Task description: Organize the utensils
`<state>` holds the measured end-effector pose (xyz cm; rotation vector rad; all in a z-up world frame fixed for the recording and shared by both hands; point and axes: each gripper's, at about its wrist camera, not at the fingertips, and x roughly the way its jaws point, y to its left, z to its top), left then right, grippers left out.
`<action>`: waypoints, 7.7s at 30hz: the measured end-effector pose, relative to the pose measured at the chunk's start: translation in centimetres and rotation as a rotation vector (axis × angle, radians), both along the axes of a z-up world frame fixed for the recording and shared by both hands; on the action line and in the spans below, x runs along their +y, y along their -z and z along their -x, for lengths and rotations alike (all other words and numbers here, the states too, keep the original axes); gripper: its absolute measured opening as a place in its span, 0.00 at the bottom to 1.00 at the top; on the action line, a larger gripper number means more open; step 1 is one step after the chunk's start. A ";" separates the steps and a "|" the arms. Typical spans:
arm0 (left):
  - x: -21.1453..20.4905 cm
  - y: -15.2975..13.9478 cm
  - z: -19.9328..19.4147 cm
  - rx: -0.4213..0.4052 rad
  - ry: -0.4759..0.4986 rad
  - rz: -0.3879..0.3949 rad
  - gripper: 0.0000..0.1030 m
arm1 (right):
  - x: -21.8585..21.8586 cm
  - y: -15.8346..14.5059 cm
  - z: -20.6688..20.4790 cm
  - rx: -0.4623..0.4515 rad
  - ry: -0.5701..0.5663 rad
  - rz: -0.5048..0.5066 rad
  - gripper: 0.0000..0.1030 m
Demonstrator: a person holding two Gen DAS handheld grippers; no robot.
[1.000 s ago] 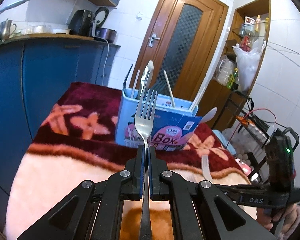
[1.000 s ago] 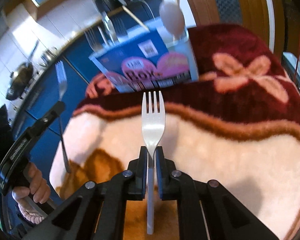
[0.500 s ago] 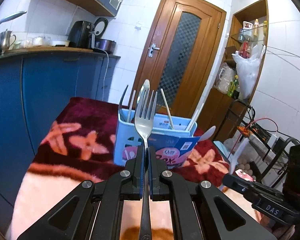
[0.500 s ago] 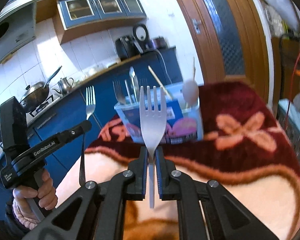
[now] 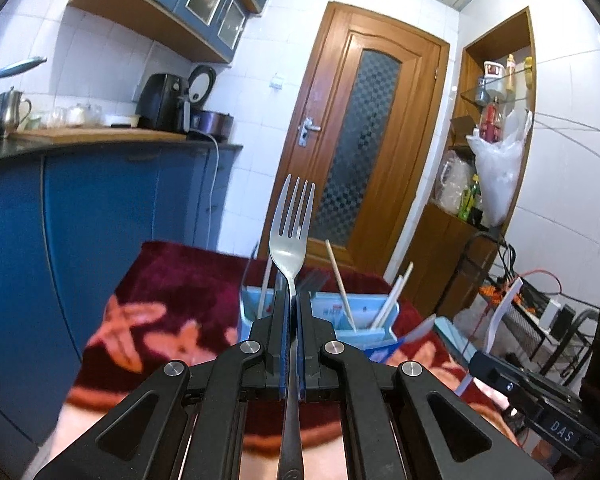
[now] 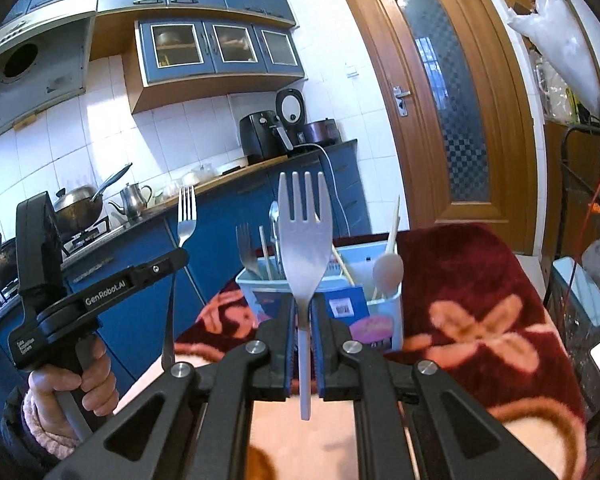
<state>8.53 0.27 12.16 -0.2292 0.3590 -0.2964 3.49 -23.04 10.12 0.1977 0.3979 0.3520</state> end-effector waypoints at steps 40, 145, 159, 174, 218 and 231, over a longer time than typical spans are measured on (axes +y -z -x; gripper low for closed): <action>-4.3 3.0 -9.0 -0.235 -0.200 -0.072 0.04 | 0.6 -0.2 -12.0 -0.052 0.160 0.158 0.10; -1.3 11.5 9.2 0.022 -0.239 -0.255 0.64 | -1.5 9.8 6.7 -0.031 0.205 0.137 0.80; -1.6 11.6 9.3 0.016 -0.228 -0.266 0.64 | -1.5 9.7 6.8 -0.033 0.203 0.125 0.80; -1.5 11.7 9.2 0.018 -0.226 -0.265 0.64 | -1.5 9.6 6.8 -0.034 0.204 0.126 0.80; -1.5 11.7 9.3 0.017 -0.227 -0.265 0.64 | -1.5 9.6 6.8 -0.032 0.204 0.124 0.80; -1.5 11.7 9.3 0.017 -0.227 -0.265 0.64 | -1.5 9.7 6.8 -0.032 0.204 0.124 0.80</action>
